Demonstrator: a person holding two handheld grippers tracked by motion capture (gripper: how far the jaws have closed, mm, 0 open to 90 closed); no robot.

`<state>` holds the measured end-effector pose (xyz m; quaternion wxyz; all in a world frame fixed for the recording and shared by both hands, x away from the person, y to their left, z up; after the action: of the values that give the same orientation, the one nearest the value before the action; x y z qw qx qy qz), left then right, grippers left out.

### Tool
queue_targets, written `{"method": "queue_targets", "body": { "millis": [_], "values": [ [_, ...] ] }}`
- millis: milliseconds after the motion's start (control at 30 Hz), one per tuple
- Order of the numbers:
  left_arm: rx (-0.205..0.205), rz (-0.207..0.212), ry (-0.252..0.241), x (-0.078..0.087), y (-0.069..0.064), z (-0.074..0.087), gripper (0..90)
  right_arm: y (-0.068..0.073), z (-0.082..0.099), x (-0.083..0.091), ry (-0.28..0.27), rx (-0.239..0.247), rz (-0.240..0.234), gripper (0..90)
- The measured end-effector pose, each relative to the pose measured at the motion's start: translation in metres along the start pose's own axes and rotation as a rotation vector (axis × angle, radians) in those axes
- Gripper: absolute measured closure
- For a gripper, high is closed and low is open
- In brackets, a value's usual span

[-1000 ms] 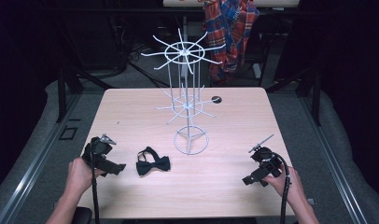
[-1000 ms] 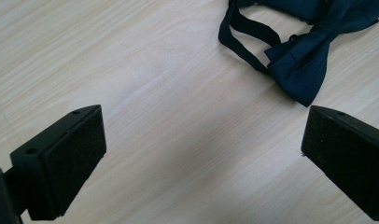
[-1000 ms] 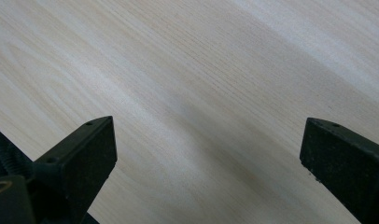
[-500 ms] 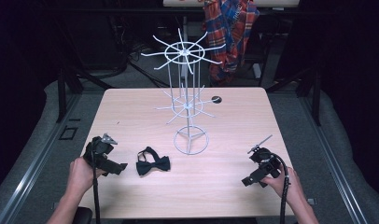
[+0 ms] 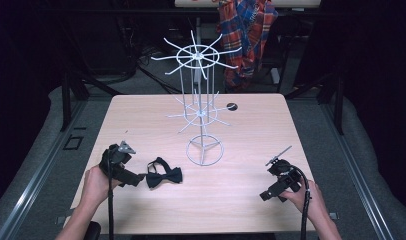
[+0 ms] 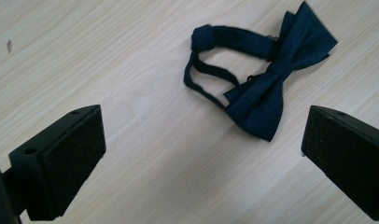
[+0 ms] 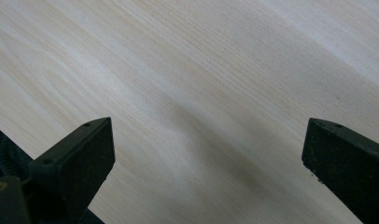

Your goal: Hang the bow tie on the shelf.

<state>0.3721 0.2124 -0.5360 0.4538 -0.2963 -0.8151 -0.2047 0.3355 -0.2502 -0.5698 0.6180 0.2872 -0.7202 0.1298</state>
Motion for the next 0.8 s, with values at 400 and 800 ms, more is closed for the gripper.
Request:
{"method": "queue_targets", "body": {
  "millis": [400,800],
  "values": [
    [-0.068,0.024,0.003,-0.014,-0.022,-0.021,0.0,0.002,-0.001,-0.003,0.017,0.038,-0.004,5.6],
    [-0.088,0.045,0.034,-0.030,-0.033,-0.031,0.1,0.001,-0.001,-0.004,0.030,0.041,-0.014,7.8]
  ]
}}
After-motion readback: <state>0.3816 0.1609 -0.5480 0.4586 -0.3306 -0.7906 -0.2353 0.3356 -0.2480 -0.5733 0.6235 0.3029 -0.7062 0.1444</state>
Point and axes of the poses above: each handheld gripper's, and its own axes: x roughly backward along the jaws, z roughly out of its underside, y roughly to its left, the point moved 5 cm from there along -x, roughly forward along the jaws
